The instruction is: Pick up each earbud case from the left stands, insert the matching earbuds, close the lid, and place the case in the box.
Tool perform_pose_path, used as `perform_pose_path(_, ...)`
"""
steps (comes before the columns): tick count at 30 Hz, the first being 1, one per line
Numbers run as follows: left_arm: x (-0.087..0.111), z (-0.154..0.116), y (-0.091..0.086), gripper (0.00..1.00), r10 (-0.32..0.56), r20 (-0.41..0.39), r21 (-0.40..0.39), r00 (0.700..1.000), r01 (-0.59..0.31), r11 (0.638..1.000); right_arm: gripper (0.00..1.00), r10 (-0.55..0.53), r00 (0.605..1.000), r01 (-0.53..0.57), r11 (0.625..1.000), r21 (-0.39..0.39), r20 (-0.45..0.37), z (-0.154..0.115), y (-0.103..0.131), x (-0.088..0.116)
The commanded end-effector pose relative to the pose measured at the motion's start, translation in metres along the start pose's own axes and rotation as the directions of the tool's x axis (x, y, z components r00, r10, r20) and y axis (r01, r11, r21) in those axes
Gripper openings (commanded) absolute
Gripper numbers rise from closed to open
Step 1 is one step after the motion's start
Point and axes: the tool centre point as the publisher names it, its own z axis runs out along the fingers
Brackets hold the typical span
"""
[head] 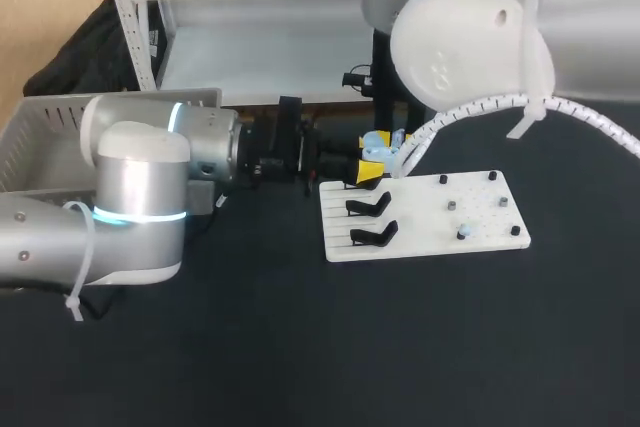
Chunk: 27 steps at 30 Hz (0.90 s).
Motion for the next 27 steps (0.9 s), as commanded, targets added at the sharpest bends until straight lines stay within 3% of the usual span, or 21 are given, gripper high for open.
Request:
perform_pose_path(1, 0.0, 0.001, -0.001, 0.0, 0.001, -0.001, -0.004, 1.0, -0.001, 1.0, 0.0, 0.001, 1.0, -0.001, 1.0, 0.003, -0.001, 0.0, 0.001, 0.0)
perform_pose_path(11, 0.0, 0.001, -0.001, 0.0, 0.001, -0.001, -0.004, 1.0, -0.001, 1.0, 0.0, 0.015, 1.0, -0.015, 1.0, 0.011, -0.02, -0.001, 0.005, -0.002)
perform_pose_path(19, 0.0, 0.001, -0.001, 0.0, 0.001, -0.001, -0.004, 1.0, -0.001, 1.0, 0.0, 0.074, 0.993, -0.068, 0.995, 0.068, -0.088, -0.002, 0.013, -0.008)
perform_pose_path(27, 0.0, 0.001, -0.001, 0.0, 0.001, -0.001, -0.004, 1.0, -0.001, 1.0, 0.0, 0.084, 0.992, -0.075, 0.993, 0.095, -0.097, 0.0, 0.017, -0.008)
